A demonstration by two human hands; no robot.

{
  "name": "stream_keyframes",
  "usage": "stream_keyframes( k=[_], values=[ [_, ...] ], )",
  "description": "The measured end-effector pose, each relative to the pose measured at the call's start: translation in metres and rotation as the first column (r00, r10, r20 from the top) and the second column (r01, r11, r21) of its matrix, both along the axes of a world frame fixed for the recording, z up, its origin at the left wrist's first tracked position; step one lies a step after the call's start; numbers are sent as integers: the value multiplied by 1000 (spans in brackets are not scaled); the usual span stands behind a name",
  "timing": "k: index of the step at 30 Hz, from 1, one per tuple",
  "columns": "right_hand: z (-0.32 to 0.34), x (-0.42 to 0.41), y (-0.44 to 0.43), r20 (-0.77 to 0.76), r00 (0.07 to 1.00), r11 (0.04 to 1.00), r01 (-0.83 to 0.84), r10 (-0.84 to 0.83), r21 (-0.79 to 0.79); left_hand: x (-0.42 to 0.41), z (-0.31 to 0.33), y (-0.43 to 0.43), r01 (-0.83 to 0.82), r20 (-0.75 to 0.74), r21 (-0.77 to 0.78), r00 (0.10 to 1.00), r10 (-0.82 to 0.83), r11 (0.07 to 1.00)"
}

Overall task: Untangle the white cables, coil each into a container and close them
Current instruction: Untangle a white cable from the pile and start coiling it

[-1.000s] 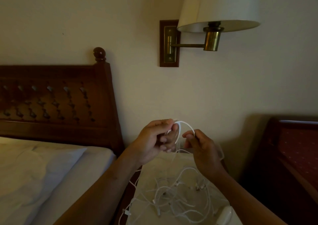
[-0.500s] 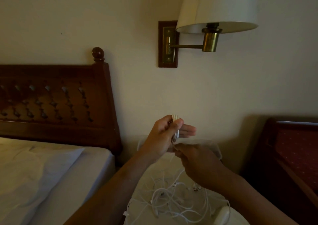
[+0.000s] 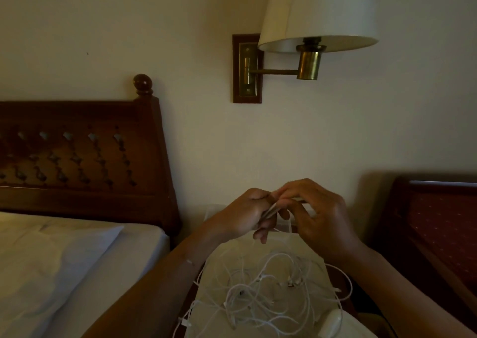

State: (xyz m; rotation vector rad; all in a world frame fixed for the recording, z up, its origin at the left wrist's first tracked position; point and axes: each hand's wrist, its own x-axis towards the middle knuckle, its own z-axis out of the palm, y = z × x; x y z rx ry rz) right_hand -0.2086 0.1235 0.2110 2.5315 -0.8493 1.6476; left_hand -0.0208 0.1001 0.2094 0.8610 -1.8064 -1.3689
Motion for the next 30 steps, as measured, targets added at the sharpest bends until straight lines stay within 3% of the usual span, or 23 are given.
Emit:
stream_keyframes(
  k=[5, 8, 10, 17, 21, 30],
  values=[
    [0, 2, 9, 14, 1000, 997, -3, 5, -81, 7, -2, 0, 14, -152, 20, 988, -11, 1000],
    [0, 2, 16, -22, 1000, 991, -3, 0, -131, 9, -4, 2, 8, -153, -11, 988, -10, 1000],
    [1, 1, 15, 46, 999, 993, 34, -28, -115, 10, -3, 4, 36, -121, -15, 992, -38, 999],
    [0, 6, 9, 331, 940, 987, 32, -84, 160, 7, 2, 12, 170, -184, 74, 971, -154, 983],
    [-3, 14, 3, 397, 906, 892, -50, -150, 450, 5, 2, 13, 228, -240, 73, 949, -205, 971],
    [1, 31, 0, 504, 845, 880, -89, -182, 466, 0, -2, 16, 339, -475, 230, 857, -199, 912]
  ],
)
